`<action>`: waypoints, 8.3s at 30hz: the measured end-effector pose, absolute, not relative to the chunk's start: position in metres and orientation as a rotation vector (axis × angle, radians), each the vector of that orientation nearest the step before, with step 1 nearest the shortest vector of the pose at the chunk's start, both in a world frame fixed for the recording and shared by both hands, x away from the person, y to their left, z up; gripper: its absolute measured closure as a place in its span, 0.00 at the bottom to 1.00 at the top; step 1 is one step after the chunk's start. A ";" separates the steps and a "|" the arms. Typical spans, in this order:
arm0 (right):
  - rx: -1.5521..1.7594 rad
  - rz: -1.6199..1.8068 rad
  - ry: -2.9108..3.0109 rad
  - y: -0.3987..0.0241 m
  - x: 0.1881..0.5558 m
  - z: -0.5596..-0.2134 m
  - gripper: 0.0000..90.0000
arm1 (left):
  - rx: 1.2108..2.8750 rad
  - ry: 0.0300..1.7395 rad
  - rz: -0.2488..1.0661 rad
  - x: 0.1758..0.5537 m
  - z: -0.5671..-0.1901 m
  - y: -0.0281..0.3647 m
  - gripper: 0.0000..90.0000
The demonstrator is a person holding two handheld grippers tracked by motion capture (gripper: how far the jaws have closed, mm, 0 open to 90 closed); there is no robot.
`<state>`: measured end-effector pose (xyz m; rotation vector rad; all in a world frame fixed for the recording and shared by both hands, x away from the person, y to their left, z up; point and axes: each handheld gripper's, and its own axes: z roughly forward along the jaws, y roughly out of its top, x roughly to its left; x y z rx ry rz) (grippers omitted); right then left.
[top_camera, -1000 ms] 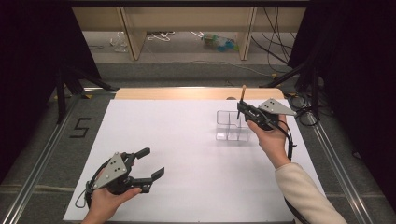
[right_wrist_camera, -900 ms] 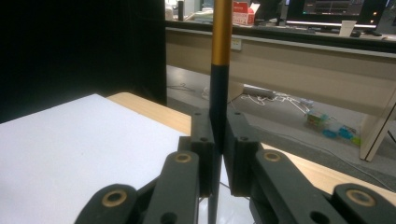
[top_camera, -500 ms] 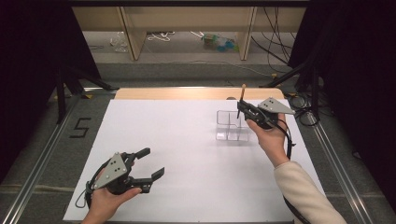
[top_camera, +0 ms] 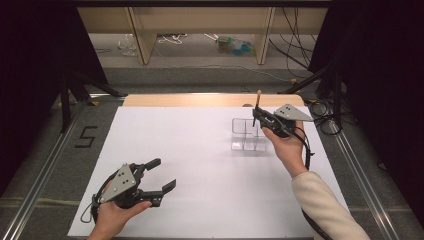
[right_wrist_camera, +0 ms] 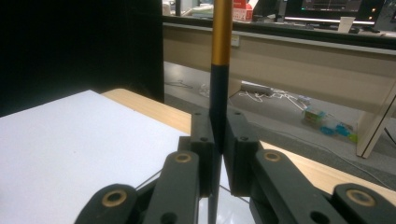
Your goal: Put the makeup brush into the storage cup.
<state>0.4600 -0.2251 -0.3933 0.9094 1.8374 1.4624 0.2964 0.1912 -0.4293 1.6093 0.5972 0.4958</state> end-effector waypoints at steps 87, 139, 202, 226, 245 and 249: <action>0.988 1.373 1.928 -0.218 0.472 -0.425 0.93 | 1.608 0.604 0.486 0.296 -0.430 0.191 0.22; 0.983 1.336 1.952 -0.218 0.475 -0.436 0.93 | 1.607 0.607 0.481 0.296 -0.430 0.191 0.22; 0.886 1.381 2.042 -0.252 0.413 -0.405 0.31 | 1.610 0.616 0.492 0.297 -0.431 0.193 0.21; 0.900 1.399 2.036 -0.282 0.379 -0.412 0.30 | 1.612 0.614 0.497 0.297 -0.430 0.194 0.21; 0.922 1.409 2.048 -0.299 0.351 -0.417 0.30 | 1.601 0.623 0.511 0.298 -0.429 0.197 0.21; 0.913 1.439 2.029 -0.300 0.342 -0.419 0.30 | 1.601 0.624 0.515 0.298 -0.429 0.198 0.21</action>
